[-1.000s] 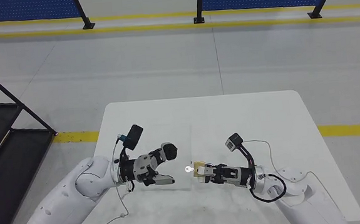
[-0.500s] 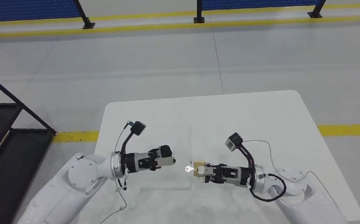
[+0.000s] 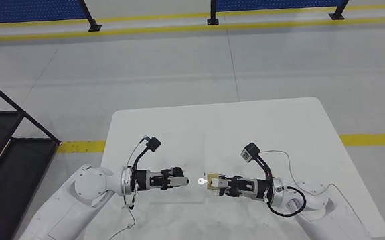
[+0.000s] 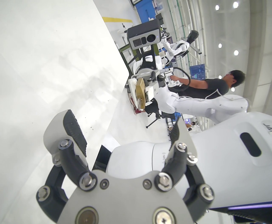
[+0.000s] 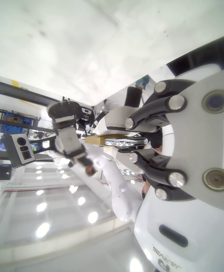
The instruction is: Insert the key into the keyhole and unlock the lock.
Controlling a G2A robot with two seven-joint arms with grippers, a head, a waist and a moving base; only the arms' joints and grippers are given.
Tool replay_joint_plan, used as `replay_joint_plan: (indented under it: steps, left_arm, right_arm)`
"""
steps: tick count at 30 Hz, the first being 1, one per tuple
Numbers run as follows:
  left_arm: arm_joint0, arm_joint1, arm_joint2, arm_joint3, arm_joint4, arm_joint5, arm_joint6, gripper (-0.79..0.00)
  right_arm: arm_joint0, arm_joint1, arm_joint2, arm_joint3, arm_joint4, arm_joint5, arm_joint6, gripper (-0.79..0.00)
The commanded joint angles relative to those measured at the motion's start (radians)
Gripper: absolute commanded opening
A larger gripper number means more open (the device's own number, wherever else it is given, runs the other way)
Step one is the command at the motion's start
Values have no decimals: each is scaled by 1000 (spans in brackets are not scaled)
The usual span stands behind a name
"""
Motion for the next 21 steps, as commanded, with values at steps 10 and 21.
replay_joint_plan:
  steps: [10, 21]
  left_arm:
    - [-57, -36, 77, 52, -83, -75, -75, -102]
    - [-96, -65, 115, 78, -125, -68, -72, -511]
  right_arm:
    - [0, 0, 0, 0, 0, 0, 0, -785]
    - [0, 0, 0, 0, 0, 0, 0, -785]
